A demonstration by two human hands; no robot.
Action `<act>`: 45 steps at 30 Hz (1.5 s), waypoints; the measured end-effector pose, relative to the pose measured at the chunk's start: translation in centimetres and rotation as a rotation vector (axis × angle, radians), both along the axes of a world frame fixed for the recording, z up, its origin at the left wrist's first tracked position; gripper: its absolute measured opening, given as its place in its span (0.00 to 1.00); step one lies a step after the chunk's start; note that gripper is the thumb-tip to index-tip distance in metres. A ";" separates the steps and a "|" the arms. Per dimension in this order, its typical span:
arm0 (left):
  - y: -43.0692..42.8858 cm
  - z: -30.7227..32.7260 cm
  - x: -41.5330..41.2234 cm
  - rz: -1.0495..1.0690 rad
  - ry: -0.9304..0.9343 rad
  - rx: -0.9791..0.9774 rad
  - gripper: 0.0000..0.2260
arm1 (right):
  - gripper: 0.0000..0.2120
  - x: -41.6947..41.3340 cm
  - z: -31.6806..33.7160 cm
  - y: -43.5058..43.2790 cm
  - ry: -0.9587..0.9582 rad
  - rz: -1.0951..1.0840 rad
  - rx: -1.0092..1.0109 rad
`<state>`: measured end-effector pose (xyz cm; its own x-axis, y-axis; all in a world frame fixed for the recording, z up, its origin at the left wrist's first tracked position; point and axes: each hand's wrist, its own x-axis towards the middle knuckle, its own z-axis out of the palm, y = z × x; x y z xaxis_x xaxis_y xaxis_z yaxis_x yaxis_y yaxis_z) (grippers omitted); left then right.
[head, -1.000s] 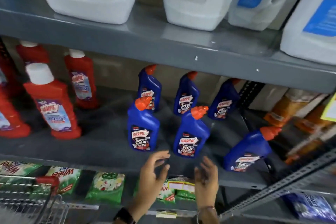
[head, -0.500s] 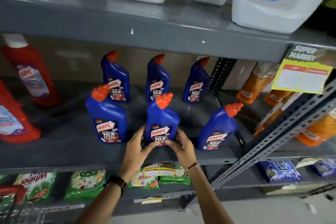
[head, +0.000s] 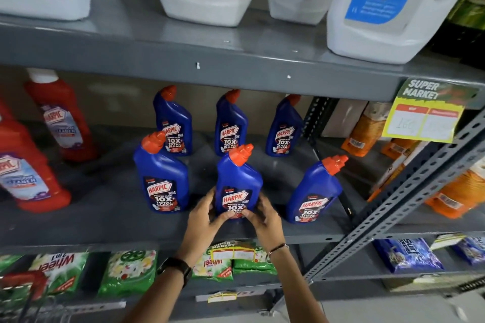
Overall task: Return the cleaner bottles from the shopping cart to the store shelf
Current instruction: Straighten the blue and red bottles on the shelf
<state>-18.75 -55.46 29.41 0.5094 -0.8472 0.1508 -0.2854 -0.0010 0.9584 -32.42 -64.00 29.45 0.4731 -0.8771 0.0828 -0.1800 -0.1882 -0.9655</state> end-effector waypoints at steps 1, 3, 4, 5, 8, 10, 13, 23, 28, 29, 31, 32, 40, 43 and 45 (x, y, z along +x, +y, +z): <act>0.1 0.0 0.0 0.002 0.004 0.004 0.31 | 0.21 0.0 0.0 0.0 -0.003 0.002 0.005; 0.1 0.0 -0.1 0.002 0.006 0.011 0.31 | 0.20 -0.1 0.3 0.1 0.003 0.006 0.001; 0.0 -0.1 -0.1 -0.001 0.004 0.011 0.31 | 0.20 -0.1 0.3 0.1 0.005 0.009 -0.003; -0.1 -0.2 -0.1 -0.003 0.002 0.012 0.31 | 0.19 -0.2 0.2 0.0 0.005 0.009 -0.007; -0.3 -0.3 -0.2 -0.014 -0.018 0.012 0.31 | 0.20 -0.2 -0.1 0.0 -0.014 0.000 -0.009; -0.4 -0.6 -0.1 -0.011 -0.027 0.006 0.31 | 0.20 -0.2 -0.2 0.1 -0.010 -0.010 -0.017; -0.4 -0.4 -0.2 -0.004 -0.018 -0.006 0.29 | 0.21 -0.2 -0.2 0.3 -0.009 -0.040 -0.019; 8.1 0.8 0.9 0.395 0.236 -0.443 0.26 | 0.19 2.1 0.9 9.4 -0.136 -0.414 -0.194; 9.0 0.7 8.7 0.445 0.151 -0.271 0.41 | 0.28 10.2 1.4 10.4 -0.011 0.079 0.038; 8.5 1.0 9.8 0.356 0.149 -0.221 0.42 | 0.31 11.5 1.4 9.7 0.004 0.040 0.011; 7.4 1.5 11.1 0.162 0.132 -0.134 0.35 | 0.36 13.3 0.9 8.2 0.072 -0.005 -0.014; 7.0 1.5 11.5 0.107 0.117 -0.093 0.31 | 0.34 13.7 0.6 7.6 0.111 -0.010 -0.008; 7.4 1.6 12.8 0.039 0.087 0.007 0.29 | 0.26 13.1 0.7 7.6 0.203 -0.041 -0.035; 7.9 1.6 12.6 0.030 0.083 0.005 0.29 | 0.26 12.9 0.5 8.4 0.211 -0.065 -0.053; 8.2 1.6 12.6 0.027 0.084 0.007 0.29 | 0.27 13.0 0.3 8.5 0.214 -0.070 -0.063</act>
